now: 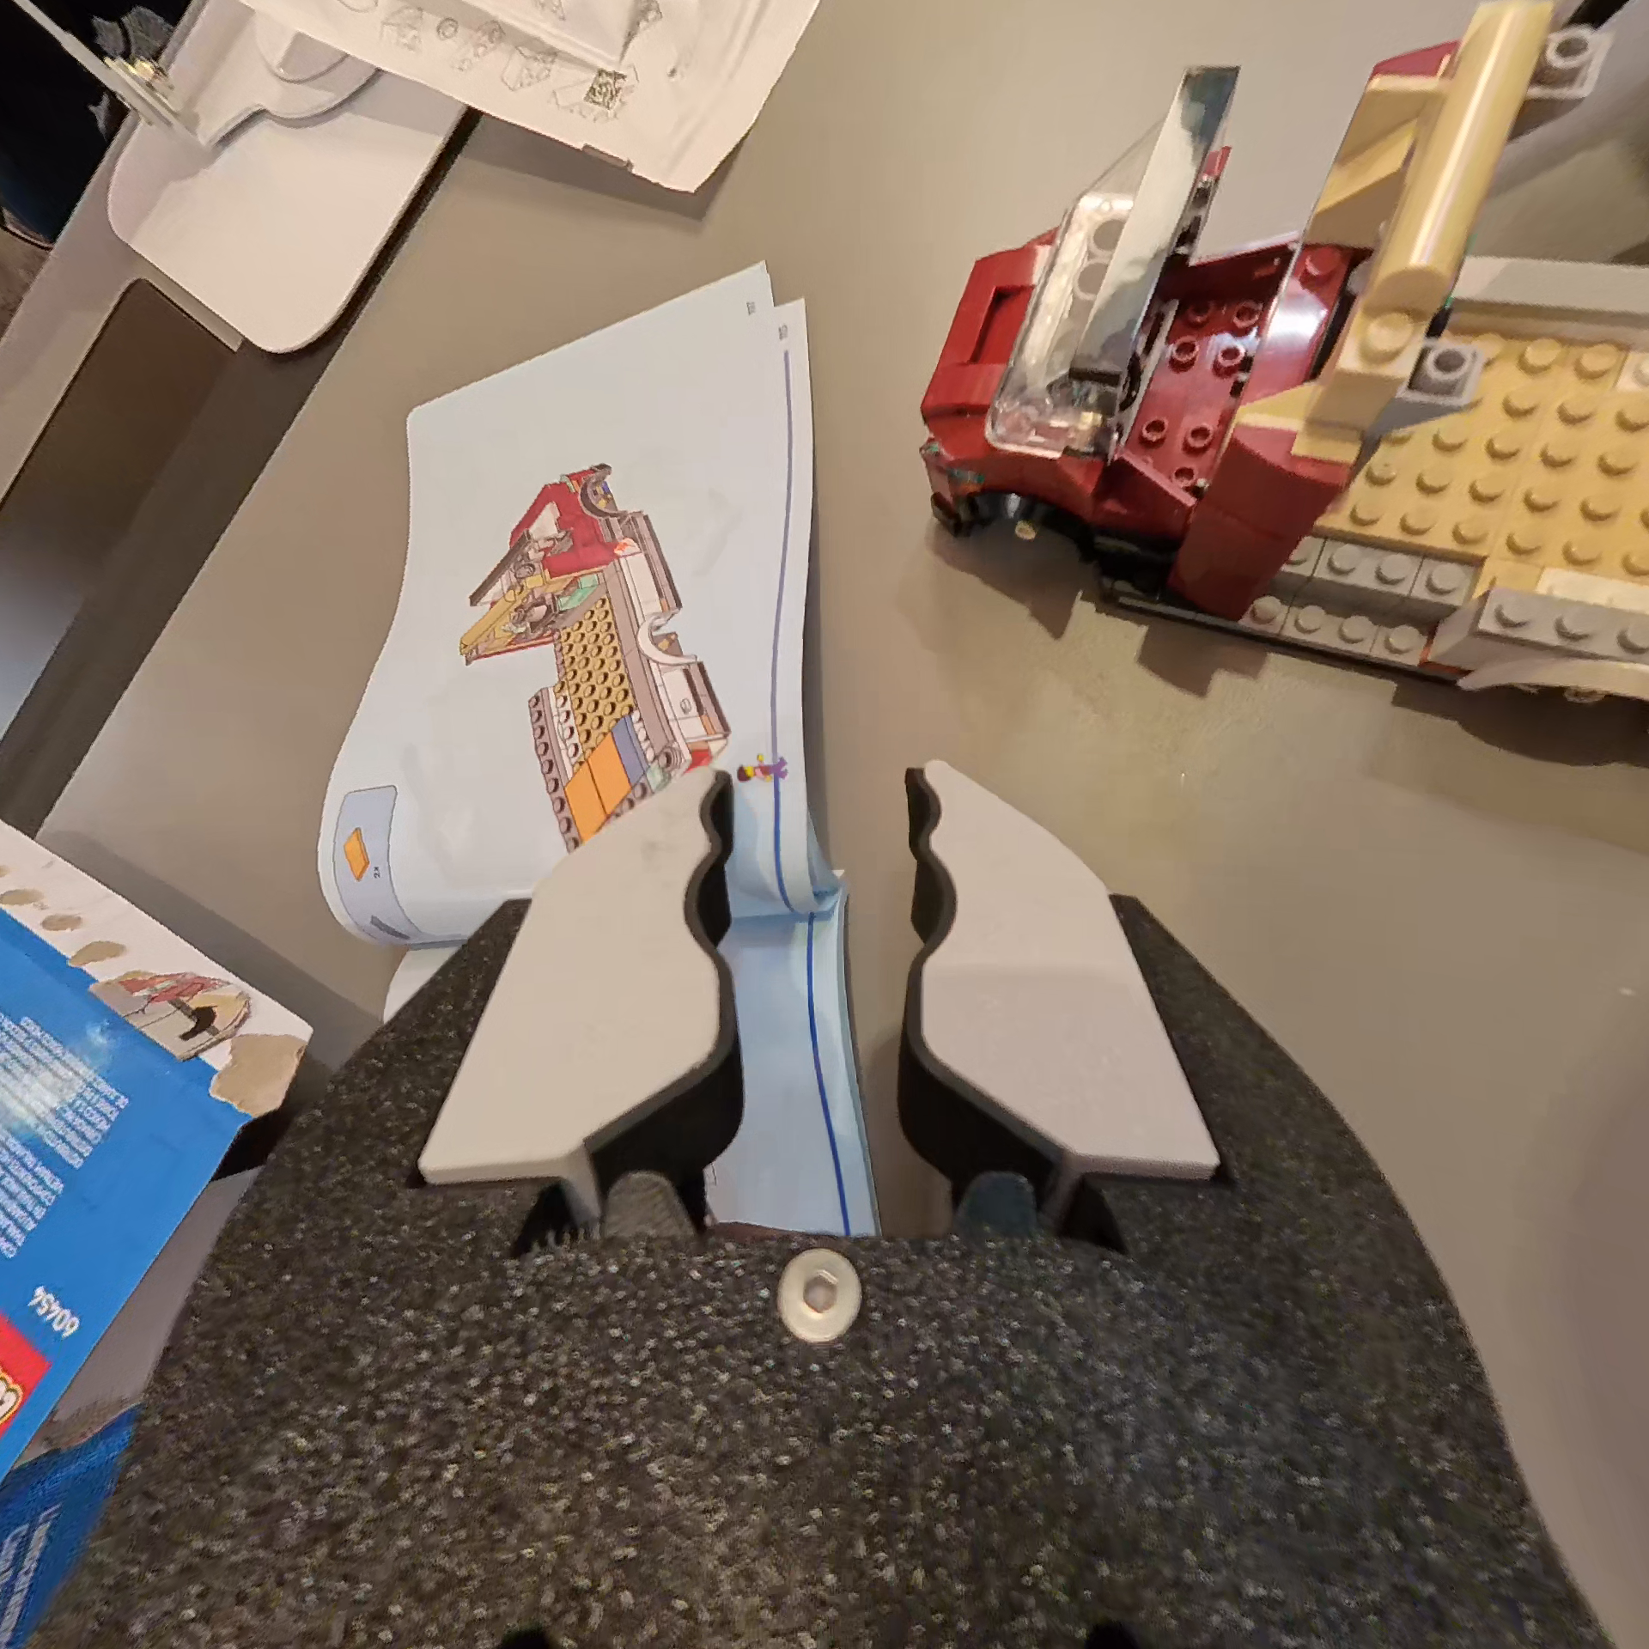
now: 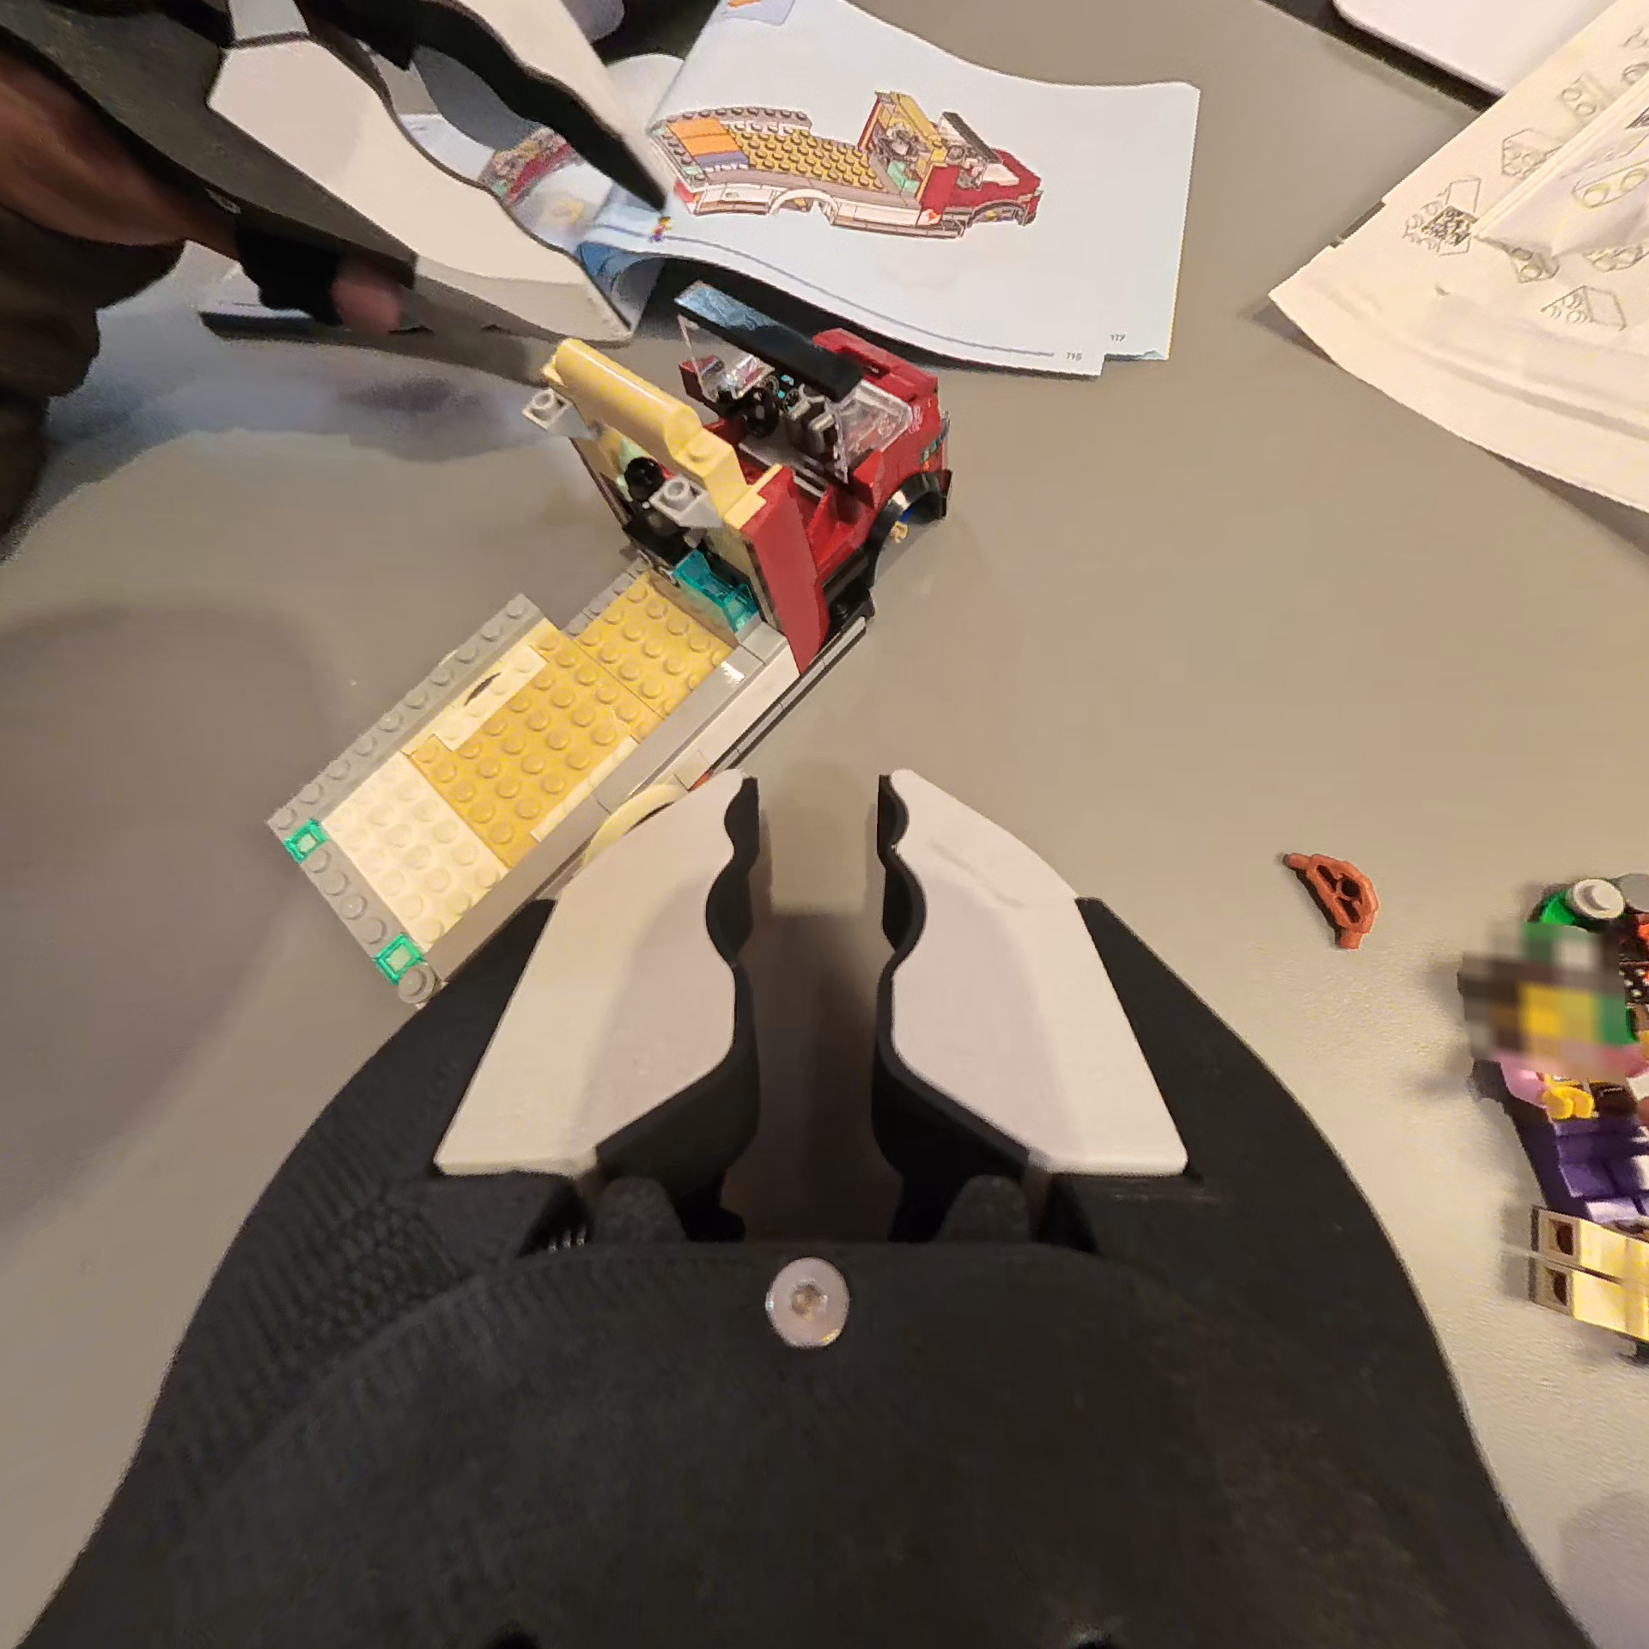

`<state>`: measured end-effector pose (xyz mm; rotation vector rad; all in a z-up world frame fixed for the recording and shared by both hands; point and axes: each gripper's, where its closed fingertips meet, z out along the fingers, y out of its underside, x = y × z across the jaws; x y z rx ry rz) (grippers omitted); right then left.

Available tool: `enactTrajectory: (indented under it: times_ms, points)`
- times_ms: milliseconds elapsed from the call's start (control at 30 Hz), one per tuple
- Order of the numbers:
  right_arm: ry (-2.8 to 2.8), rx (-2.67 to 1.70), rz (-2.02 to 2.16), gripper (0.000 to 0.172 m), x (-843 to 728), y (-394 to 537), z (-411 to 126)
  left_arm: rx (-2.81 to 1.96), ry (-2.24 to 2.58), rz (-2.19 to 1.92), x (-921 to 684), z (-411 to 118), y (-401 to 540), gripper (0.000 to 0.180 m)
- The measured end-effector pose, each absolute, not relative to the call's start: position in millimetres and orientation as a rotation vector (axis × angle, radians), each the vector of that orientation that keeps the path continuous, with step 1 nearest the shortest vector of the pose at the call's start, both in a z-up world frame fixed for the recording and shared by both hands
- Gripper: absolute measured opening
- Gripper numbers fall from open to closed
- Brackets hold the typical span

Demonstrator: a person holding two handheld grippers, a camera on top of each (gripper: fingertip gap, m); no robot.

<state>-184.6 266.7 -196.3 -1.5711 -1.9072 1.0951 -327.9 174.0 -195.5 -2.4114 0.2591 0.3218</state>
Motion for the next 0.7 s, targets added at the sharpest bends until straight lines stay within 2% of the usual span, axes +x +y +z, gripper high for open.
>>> enactTrajectory:
  times_ms: [700]
  points:
    - [-1.89,-1.601,1.128,0.025,-185,269,-196,-2.418,0.243,0.335,-342,-194,154,0.024]
